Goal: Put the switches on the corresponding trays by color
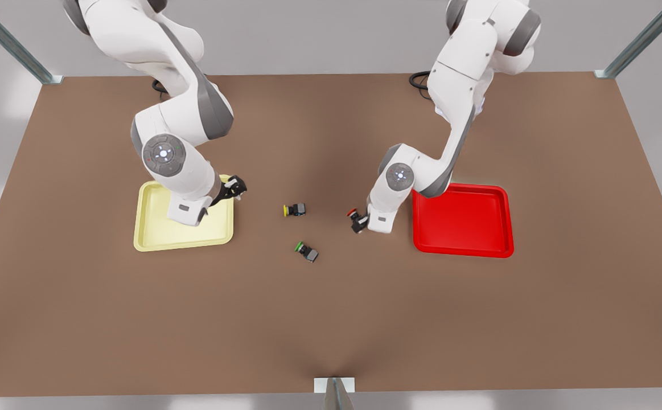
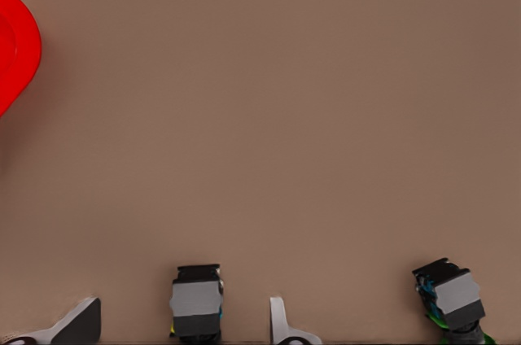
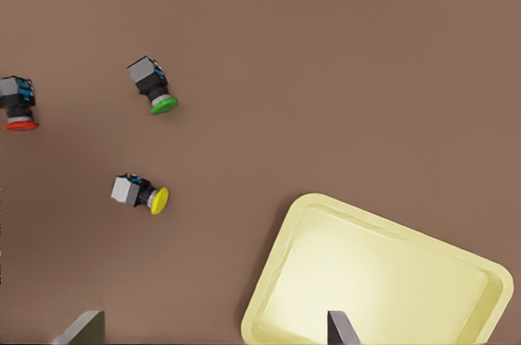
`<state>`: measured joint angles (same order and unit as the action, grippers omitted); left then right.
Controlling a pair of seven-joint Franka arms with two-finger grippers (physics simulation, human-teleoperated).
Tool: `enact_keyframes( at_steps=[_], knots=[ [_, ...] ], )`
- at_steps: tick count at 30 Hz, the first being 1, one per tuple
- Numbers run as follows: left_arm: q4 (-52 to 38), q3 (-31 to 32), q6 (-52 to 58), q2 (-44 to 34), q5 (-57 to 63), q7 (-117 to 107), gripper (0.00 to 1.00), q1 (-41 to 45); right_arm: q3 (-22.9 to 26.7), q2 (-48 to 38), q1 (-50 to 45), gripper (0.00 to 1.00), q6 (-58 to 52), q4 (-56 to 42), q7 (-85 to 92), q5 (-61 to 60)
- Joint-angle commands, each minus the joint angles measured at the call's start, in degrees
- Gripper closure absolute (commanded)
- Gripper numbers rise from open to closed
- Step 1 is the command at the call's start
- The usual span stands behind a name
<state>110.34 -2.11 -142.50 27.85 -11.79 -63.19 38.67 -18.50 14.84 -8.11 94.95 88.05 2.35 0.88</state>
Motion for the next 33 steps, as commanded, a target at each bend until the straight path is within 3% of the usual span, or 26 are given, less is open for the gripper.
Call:
enact_keyframes(
  at_steps=[1, 7, 17, 19, 23, 26, 33],
  knots=[
    [0.7, 0.0, -0.7, 0.0, -2.1, -0.2, 0.00, 0.3, 0.0, 0.0, 0.1, 0.00, 0.1, 0.6, 1.9, 0.0],
    [2.0, -0.1, -3.2, 3.4, -2.1, -1.6, 0.00, 2.8, -1.2, 1.7, -2.2, 0.00, 7.3, 4.9, 13.6, 0.4],
    [1.6, 0.0, -4.4, 6.1, -2.3, -1.6, 0.00, 3.7, -3.2, 11.2, -10.0, 0.00, 19.0, 1.8, 41.0, 1.2],
    [1.6, 0.0, -5.0, 6.5, -2.3, -1.6, 0.09, 3.7, -3.6, 12.5, -11.0, 0.00, 21.4, 1.9, 42.7, 1.2],
    [1.6, -0.1, -4.9, 6.5, -2.3, -1.6, 0.42, 3.7, -3.7, 15.0, -13.8, 0.00, 25.5, 2.9, 43.5, 2.0],
    [1.6, 0.0, -4.9, 6.4, -2.3, -1.5, 0.49, 3.7, -3.7, 15.0, -13.9, 0.00, 25.7, 4.6, 43.4, 2.0],
    [1.5, 0.0, -4.9, 6.3, -2.3, -1.5, 0.50, 3.7, -3.6, 17.4, -13.7, 0.00, 25.7, 6.7, 42.4, 2.1]
  ],
)
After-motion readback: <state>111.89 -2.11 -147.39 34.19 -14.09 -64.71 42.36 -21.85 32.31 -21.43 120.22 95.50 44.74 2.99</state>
